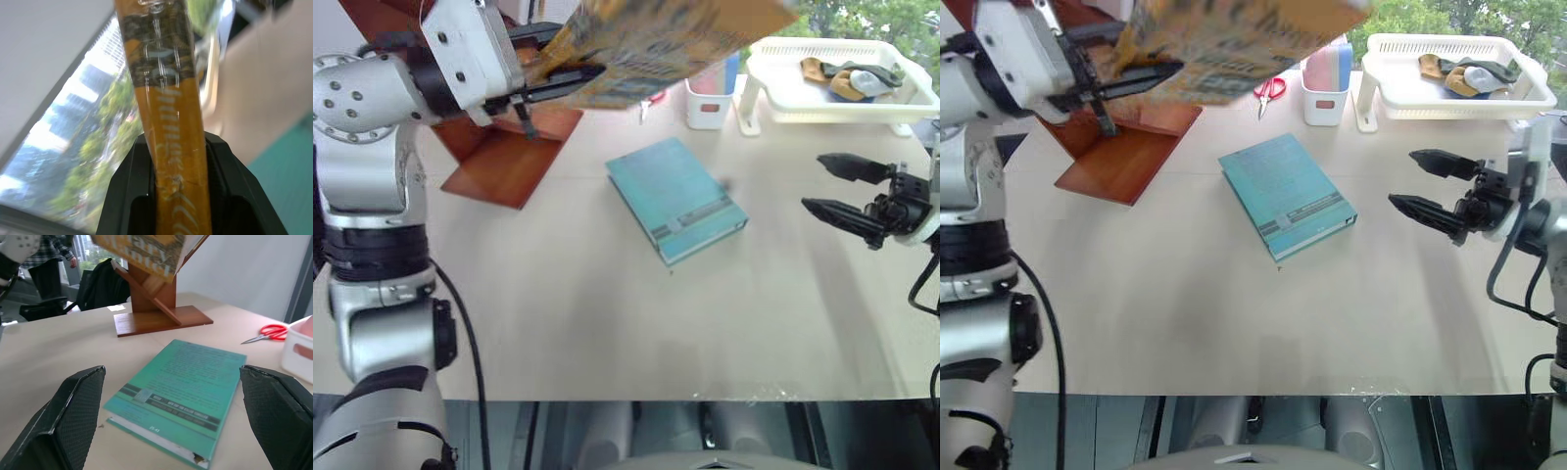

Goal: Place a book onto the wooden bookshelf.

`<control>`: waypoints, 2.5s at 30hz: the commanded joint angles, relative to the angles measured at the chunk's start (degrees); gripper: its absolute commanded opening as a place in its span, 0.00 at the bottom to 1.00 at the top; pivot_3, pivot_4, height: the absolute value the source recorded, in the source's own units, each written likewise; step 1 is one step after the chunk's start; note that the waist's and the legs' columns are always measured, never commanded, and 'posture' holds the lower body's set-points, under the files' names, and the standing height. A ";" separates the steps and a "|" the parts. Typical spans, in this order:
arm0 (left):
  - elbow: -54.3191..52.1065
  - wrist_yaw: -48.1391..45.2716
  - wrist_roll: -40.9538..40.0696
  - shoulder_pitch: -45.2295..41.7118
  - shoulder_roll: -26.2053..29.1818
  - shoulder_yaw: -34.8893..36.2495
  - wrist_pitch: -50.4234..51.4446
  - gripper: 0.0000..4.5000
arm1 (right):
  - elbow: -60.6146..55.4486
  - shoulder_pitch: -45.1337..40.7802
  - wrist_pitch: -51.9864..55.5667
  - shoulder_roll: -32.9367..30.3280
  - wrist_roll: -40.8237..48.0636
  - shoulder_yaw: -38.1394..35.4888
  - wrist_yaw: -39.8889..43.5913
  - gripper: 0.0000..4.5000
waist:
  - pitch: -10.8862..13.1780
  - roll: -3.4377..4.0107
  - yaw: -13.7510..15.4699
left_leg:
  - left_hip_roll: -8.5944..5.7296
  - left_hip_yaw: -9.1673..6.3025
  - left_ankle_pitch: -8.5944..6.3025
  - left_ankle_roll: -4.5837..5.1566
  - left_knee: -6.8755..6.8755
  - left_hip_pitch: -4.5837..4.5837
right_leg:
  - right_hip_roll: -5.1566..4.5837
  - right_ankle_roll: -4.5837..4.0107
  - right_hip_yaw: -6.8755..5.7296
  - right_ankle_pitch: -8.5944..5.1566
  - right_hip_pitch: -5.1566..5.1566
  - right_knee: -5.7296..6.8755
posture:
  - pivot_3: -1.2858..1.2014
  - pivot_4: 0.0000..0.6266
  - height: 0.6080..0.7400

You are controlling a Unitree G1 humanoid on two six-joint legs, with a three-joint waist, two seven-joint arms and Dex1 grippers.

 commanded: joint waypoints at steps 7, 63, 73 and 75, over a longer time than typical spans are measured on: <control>31.85 21.81 25.52 -10.13 11.41 -7.40 -29.45 0.17 | -0.29 -0.91 -2.20 -0.11 0.11 -1.00 0.82 1.00 | 0.02 -0.03 0.22 | 0.00 0.00 -0.01 0.02 0.01 -0.12 | -0.01 0.01 -0.03 0.00 -0.14 0.02 | 0.52 0.24 1.00; 59.28 40.45 40.93 -18.74 16.62 -23.42 -15.67 1.00 | -5.95 -0.05 2.98 0.50 17.28 -8.05 -3.59 1.00 | -0.05 0.03 -0.92 | 0.04 -0.02 0.13 -0.12 0.56 -0.68 | 0.10 0.03 0.00 0.00 -0.95 1.09 | 0.52 0.24 1.00; 58.32 37.83 38.66 -15.82 17.80 -22.36 -16.05 0.80 | -4.56 -1.39 2.65 0.72 16.29 -6.90 -2.65 1.00 | -0.11 0.14 -1.60 | 0.04 0.04 0.12 -0.12 0.56 -0.65 | 0.09 0.03 0.06 0.00 -0.95 1.12 | 0.52 0.24 1.00; 58.11 37.73 38.56 -15.58 17.93 -22.24 -15.92 0.59 | -4.56 -1.53 2.68 0.79 16.11 -6.86 -2.57 1.00 | -0.11 0.14 -1.59 | 0.04 0.02 0.12 -0.12 0.56 -0.65 | 0.10 0.03 0.04 0.00 -0.95 1.12 | 0.52 0.24 1.00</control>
